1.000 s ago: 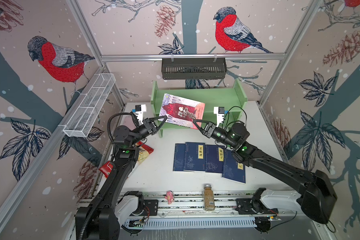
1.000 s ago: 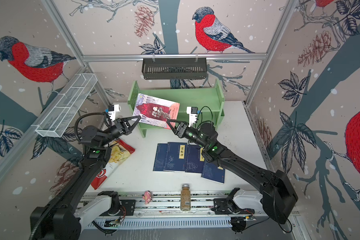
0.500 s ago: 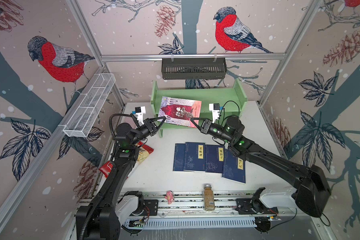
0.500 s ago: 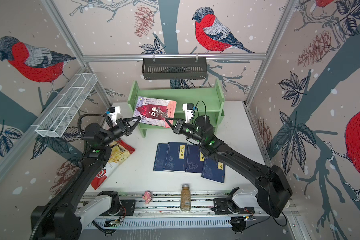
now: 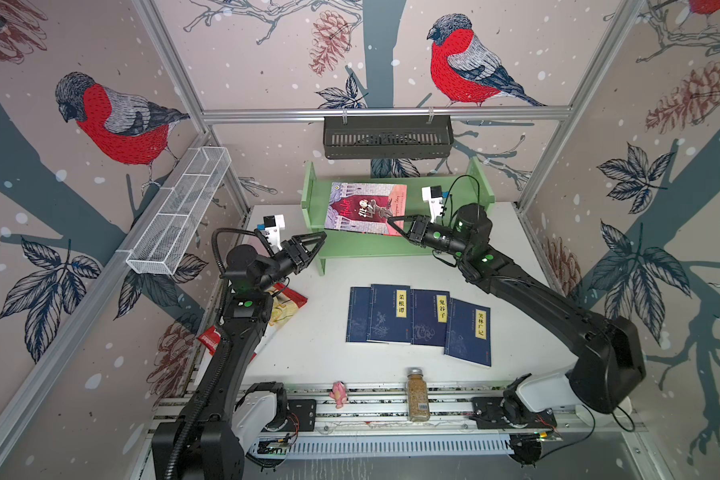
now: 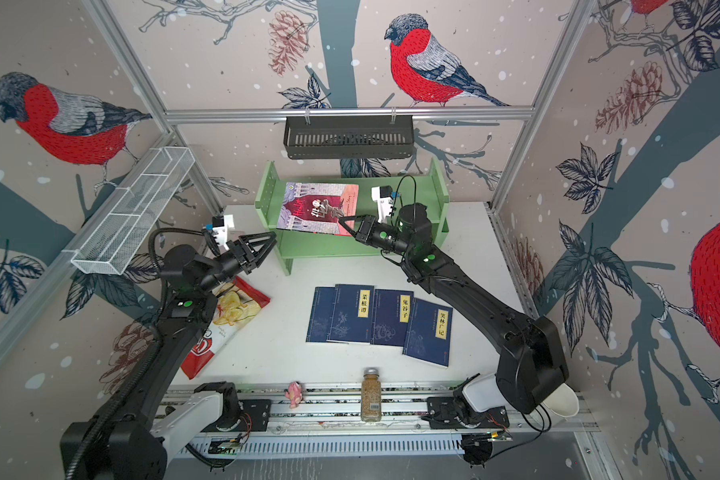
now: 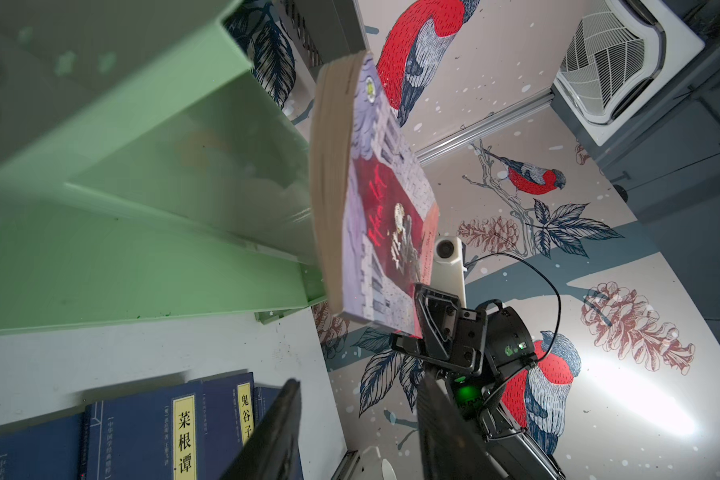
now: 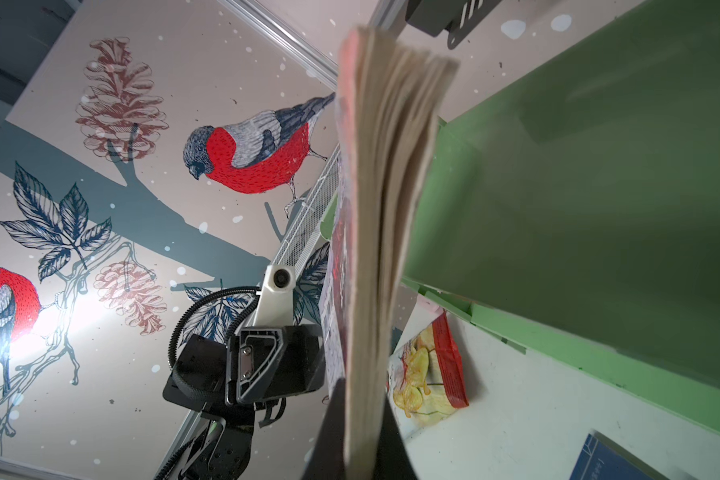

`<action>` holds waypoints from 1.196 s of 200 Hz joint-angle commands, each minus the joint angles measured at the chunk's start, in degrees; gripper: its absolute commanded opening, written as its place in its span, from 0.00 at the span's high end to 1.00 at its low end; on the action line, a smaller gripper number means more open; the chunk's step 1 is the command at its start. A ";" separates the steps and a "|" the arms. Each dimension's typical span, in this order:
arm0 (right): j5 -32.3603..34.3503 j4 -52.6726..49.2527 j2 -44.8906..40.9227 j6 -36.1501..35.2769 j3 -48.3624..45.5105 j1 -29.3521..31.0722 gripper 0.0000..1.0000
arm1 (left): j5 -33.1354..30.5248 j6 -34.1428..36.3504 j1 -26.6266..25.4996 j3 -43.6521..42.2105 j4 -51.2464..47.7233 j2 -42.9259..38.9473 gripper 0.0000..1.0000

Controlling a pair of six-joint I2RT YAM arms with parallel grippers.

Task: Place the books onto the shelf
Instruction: 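Lower the book onto the lower tier with the right gripper while the left releases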

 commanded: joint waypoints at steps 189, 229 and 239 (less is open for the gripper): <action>-6.32 -15.88 19.03 -1.75 22.52 -2.45 0.95 | -3.09 4.78 3.71 12.30 -8.80 5.24 0.58; -6.24 -17.75 20.85 -1.95 25.18 -2.29 0.90 | -2.67 3.92 3.62 12.34 -7.18 6.17 0.57; -5.78 -19.62 21.47 -2.64 26.25 -2.28 0.87 | -2.54 4.00 3.63 12.21 -6.92 6.13 0.57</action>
